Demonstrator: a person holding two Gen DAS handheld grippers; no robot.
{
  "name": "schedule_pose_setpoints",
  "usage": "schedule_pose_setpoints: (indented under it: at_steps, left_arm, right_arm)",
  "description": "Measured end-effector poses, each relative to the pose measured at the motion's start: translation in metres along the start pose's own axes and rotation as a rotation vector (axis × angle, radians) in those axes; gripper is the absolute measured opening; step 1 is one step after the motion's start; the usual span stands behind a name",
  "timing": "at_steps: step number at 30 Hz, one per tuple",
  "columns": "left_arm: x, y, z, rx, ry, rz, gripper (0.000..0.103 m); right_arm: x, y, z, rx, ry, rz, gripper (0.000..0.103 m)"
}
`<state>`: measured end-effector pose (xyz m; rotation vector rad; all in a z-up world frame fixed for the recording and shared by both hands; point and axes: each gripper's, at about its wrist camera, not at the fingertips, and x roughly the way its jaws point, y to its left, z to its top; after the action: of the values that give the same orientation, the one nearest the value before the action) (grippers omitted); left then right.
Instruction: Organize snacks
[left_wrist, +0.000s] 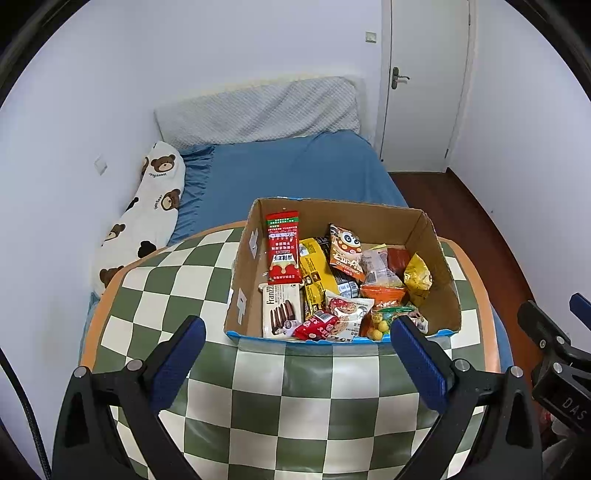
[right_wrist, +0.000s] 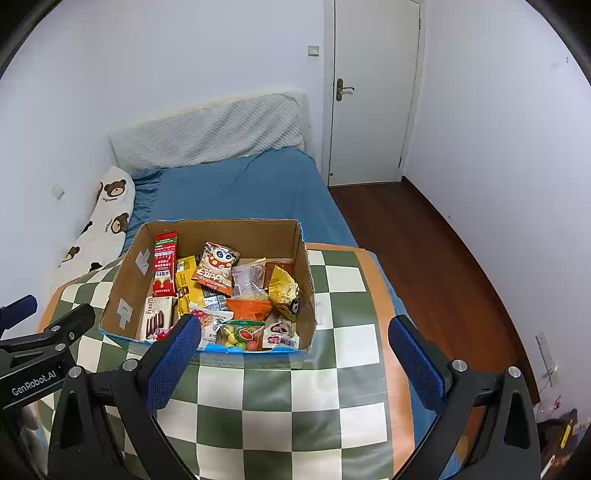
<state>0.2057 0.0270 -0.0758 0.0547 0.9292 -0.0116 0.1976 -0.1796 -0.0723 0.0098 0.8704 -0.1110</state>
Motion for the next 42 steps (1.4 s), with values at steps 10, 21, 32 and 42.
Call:
schedule_pose_setpoints:
  at_steps: [10,21,32,42]
  left_arm:
    - [-0.002,-0.001,-0.001,0.002,0.002,0.002,0.103]
    - [-0.003,-0.003,-0.001,0.0,0.004,0.002,0.103]
    - [-0.003,-0.004,-0.003,0.004,0.008,0.001,0.103]
    - [0.0,-0.007,-0.011,0.015,0.02,0.004,0.103]
  right_arm:
    - [-0.001,0.0,0.0,0.002,0.01,0.008,0.103]
    - [-0.001,0.0,-0.001,0.005,0.008,0.01,0.103]
    - [-0.004,-0.002,0.002,0.003,0.004,0.021,0.103]
    - [-0.002,-0.001,-0.001,-0.003,0.014,0.023,0.103]
